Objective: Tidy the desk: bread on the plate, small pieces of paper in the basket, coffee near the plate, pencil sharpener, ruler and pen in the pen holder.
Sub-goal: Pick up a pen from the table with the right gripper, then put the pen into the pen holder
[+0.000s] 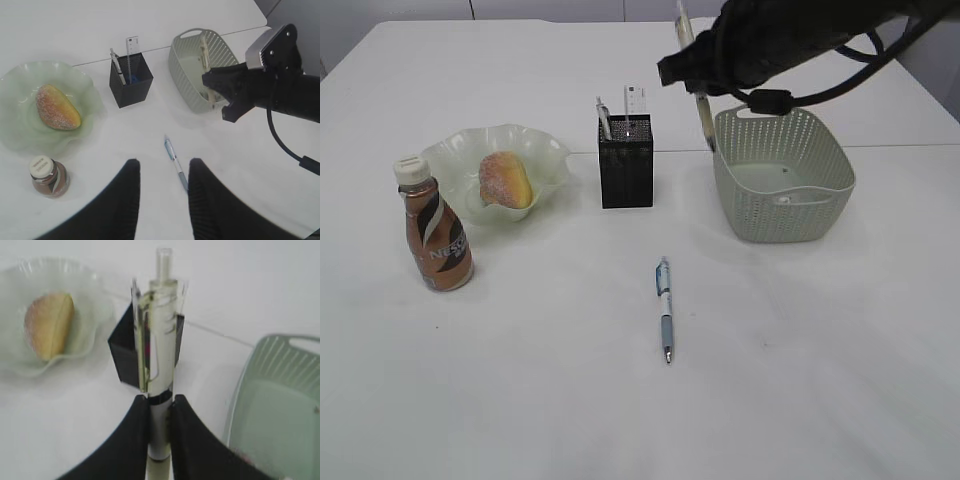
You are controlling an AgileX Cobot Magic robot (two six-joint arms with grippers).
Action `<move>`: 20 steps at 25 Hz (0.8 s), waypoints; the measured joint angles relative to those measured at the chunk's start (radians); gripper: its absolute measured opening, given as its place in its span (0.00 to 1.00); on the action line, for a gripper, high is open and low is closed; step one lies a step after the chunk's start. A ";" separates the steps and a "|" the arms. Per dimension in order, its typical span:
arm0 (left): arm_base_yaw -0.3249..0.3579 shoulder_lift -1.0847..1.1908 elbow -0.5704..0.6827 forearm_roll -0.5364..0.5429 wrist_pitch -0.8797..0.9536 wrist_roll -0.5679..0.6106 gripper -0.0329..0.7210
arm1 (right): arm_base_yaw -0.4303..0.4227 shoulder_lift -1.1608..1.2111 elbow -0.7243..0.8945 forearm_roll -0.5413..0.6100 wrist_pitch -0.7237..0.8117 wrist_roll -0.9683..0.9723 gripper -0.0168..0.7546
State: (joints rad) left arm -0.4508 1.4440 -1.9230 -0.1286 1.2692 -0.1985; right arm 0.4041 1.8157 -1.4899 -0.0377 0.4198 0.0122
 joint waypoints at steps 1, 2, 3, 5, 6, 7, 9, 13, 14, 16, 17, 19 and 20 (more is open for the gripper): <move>0.000 0.000 0.000 0.000 0.000 0.000 0.36 | 0.000 0.000 0.000 0.000 -0.040 0.000 0.15; 0.000 0.000 0.000 0.000 0.000 0.000 0.36 | 0.000 0.000 0.000 0.000 -0.091 0.000 0.15; 0.000 0.002 0.000 0.000 0.000 0.000 0.36 | 0.000 0.000 0.000 0.000 -0.147 0.000 0.15; 0.000 0.002 0.000 0.002 0.000 0.000 0.36 | 0.000 0.009 0.000 -0.002 -0.253 0.000 0.15; 0.000 0.002 0.000 0.004 0.000 0.000 0.36 | 0.000 0.017 0.000 -0.002 -0.307 0.000 0.15; 0.000 0.002 0.000 0.010 0.000 0.000 0.36 | 0.000 0.029 0.000 -0.003 -0.358 -0.002 0.15; 0.000 0.002 0.000 0.021 0.000 0.000 0.36 | 0.000 0.062 0.000 -0.003 -0.445 -0.003 0.15; 0.000 0.002 0.000 0.028 0.000 0.000 0.36 | 0.000 0.143 0.000 -0.004 -0.601 -0.003 0.15; 0.000 0.002 0.000 0.028 0.000 0.000 0.36 | 0.000 0.163 0.000 -0.004 -0.636 -0.003 0.15; 0.000 0.002 0.000 0.028 0.000 0.000 0.36 | 0.000 0.198 -0.003 -0.006 -0.683 -0.003 0.15; 0.000 0.002 0.000 0.030 0.000 0.000 0.36 | 0.000 0.218 -0.014 -0.006 -0.692 -0.003 0.15; 0.000 0.002 0.000 0.030 0.000 0.000 0.36 | 0.000 0.259 -0.049 -0.006 -0.699 -0.003 0.15; 0.000 0.002 0.000 0.030 0.000 0.000 0.36 | 0.000 0.282 -0.073 -0.006 -0.703 -0.003 0.15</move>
State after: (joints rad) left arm -0.4508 1.4461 -1.9230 -0.0988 1.2692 -0.1985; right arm 0.4041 2.0974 -1.5628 -0.0434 -0.2835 0.0095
